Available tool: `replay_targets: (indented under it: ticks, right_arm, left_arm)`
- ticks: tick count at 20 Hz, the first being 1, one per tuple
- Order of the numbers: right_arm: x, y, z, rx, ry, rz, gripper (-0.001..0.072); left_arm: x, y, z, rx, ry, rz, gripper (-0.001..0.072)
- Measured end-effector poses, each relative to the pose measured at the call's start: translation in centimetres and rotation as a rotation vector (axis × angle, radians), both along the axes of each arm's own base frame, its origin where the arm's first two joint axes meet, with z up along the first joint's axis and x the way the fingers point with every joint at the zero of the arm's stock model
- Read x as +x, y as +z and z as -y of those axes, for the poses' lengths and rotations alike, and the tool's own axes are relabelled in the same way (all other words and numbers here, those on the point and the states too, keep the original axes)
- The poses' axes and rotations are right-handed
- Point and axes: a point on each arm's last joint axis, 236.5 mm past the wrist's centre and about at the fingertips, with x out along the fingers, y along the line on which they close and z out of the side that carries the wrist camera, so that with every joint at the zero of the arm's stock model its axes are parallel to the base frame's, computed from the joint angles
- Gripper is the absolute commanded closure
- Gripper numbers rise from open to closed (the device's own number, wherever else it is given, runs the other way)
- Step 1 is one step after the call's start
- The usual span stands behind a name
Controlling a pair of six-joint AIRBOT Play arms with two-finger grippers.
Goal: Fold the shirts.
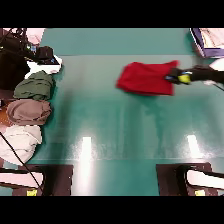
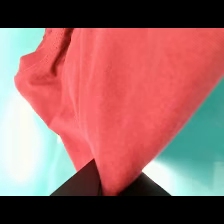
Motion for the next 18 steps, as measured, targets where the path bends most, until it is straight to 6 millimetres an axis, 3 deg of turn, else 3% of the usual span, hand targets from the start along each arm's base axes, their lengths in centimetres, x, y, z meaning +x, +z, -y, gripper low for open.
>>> replay_targets:
  ticks: [3,6,8,11,12,13,14,15,18]
  right_arm:
    - [-4.3,0.5,11.8,-0.048,-0.305,0.016,0.0697]
    - [-10.2,-0.1,20.6,-0.076,-0.583,0.014,0.0697]
    - [-13.9,-1.1,24.1,-0.081,-0.719,-0.009,0.0697]
    - [-18.1,-2.6,26.7,-0.111,-0.816,-0.067,0.0694]
    - [-19.1,-3.0,27.2,-0.131,-0.825,-0.092,0.0633]
    - [-20.2,-3.4,27.6,-0.159,-0.826,-0.122,0.0409]
    - [-21.3,-3.5,28.1,-0.196,-0.820,-0.153,0.0127]
    - [-22.2,-3.5,28.6,-0.236,-0.813,-0.180,0.0044]
    - [-24.5,-1.8,30.6,-0.360,-0.796,-0.246,0.0048]
  left_arm:
    - [-0.1,0.1,0.4,-0.018,-0.004,-0.005,0.0683]
    - [-0.3,0.6,1.2,-0.055,-0.014,-0.005,0.0683]
    - [-0.3,0.9,1.6,-0.076,-0.020,-0.004,0.0684]
    - [-0.3,1.1,1.9,-0.091,-0.023,-0.002,0.0683]
    - [-0.3,1.1,1.9,-0.095,-0.024,-0.002,0.0683]
    - [-0.3,1.1,2.0,-0.097,-0.025,-0.001,0.0683]
    - [-0.3,1.2,2.0,-0.097,-0.025,-0.001,0.0683]
    - [-0.3,1.2,2.0,-0.098,-0.025,-0.001,0.0683]
    - [-0.3,1.2,2.1,-0.101,-0.027,-0.001,0.0683]
